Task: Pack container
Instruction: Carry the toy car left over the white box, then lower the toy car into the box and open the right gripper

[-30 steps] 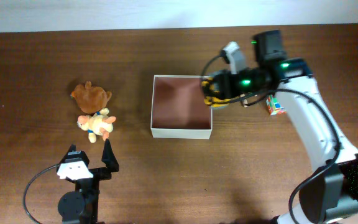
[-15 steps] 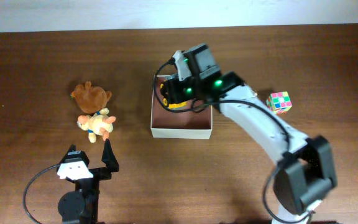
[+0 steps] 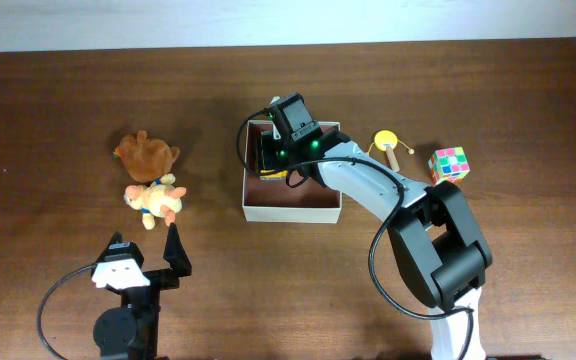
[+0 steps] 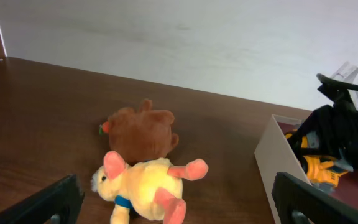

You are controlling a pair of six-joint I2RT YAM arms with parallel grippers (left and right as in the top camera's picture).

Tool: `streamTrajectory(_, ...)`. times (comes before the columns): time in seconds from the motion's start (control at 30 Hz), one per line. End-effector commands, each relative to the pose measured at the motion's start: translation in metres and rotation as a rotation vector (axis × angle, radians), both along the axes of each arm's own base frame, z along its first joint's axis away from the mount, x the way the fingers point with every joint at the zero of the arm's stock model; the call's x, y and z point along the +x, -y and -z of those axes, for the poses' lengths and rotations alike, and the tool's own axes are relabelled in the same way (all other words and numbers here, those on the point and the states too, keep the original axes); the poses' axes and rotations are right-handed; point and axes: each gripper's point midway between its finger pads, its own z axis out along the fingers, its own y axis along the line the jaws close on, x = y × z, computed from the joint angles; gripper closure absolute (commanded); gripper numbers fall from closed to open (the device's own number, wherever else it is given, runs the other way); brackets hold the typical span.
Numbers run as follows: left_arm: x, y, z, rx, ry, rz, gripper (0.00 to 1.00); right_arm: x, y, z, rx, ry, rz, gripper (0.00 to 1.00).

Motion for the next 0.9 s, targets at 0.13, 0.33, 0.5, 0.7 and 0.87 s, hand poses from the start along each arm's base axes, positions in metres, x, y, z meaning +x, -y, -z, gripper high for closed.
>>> streamTrajectory(0.13,0.000,0.000,0.001,0.020,0.000,0.005,0.01,0.011,-0.007,-0.013,0.022,0.052,0.012,0.32)
streamTrajectory(0.33,0.000,0.000,0.001,0.020,0.001,0.005,0.01,0.010,-0.008,-0.013,0.024,0.051,0.001,0.26)
streamTrajectory(0.5,0.000,0.001,0.001,0.020,0.001,0.005,0.01,0.004,-0.015,-0.014,0.047,0.037,-0.045,0.26)
streamTrajectory(0.7,0.000,0.000,0.001,0.020,0.001,0.005,0.01,0.001,-0.019,-0.048,0.080,0.054,-0.066,0.25)
streamTrajectory(0.87,0.000,0.001,0.002,0.020,0.000,0.005,0.01,0.001,-0.011,-0.095,0.055,0.101,-0.062,0.25)
